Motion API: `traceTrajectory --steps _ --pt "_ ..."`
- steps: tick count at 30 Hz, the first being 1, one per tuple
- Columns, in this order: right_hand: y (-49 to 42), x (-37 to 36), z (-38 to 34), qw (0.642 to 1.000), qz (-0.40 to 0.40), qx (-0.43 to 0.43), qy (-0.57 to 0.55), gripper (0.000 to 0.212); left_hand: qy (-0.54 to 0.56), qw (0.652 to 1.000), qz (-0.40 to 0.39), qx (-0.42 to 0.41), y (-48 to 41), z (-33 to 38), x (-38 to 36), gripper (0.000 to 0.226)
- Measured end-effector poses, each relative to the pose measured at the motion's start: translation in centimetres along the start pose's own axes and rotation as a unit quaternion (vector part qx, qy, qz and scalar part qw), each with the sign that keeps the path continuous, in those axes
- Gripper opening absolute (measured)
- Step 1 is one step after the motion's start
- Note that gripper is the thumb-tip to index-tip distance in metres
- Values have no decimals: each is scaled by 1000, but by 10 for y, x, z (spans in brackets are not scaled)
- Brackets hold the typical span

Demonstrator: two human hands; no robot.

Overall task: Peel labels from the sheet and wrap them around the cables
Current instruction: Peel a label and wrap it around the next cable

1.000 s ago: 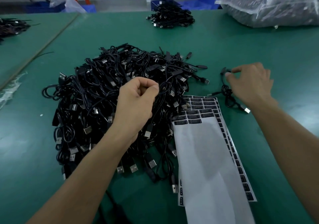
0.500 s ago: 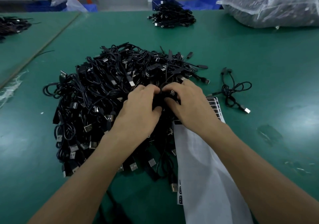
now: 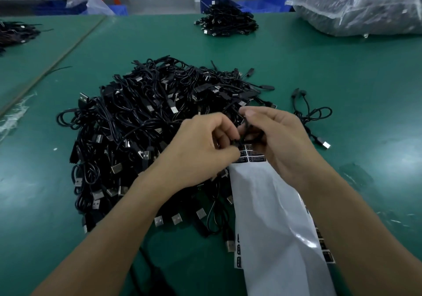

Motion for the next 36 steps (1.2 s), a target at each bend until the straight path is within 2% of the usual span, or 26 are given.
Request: traceTrajectory --steps 2,3,5,8,10,12,14,17,18,21,25,27,30,32,36 --pt "5 2 0 1000 -3 13 10 14 6 1000 -15 6 1 -3 -5 13" --pt "8 0 2 1000 -11 13 12 18 9 1000 -1 7 1 -4 -4 21" --pt "15 -10 7 999 -48 12 12 26 15 998 62 22 1 -8 7 36" --pt "25 -27 8 993 -107 25 30 28 52 987 131 81 1 -23 23 32" --pt "30 -36 5 988 -152 36 17 28 80 984 110 111 0 -33 20 25" --pt "35 -41 0 983 -178 49 -5 29 104 983 78 131 -1 -38 13 29" --pt "34 -36 -5 985 -155 71 -13 30 102 983 49 144 -1 -41 6 34" --pt "28 -12 -15 991 -67 118 -19 32 44 989 22 137 -1 -42 -1 25" --pt "28 -6 -17 990 -47 128 -34 33 50 988 24 144 -1 -44 -2 29" --pt "30 7 -22 982 -23 144 -123 34 118 977 37 176 0 -51 -1 49" --pt "32 18 -31 966 -18 138 -219 28 132 975 49 170 0 -48 5 47" --pt "32 13 -25 977 -24 90 -193 22 139 973 39 181 1 -47 5 49" --pt "37 -9 -2 995 -81 15 -50 18 175 968 32 178 0 -40 5 59" --pt "44 -26 13 992 -124 -19 24 19 211 963 47 160 -1 -34 8 53" --pt "51 -42 27 986 -152 -49 45 13 226 966 64 105 -2 -25 11 35"
Point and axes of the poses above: each hand's wrist, its own y-axis away from the middle knuckle, its own x-axis out of the back of the hand, z = x × y, the point moved 10 cm from there along -y, towards the middle knuckle, and after that the axes turned 6 degrees about -y, right-handed, at the moved point
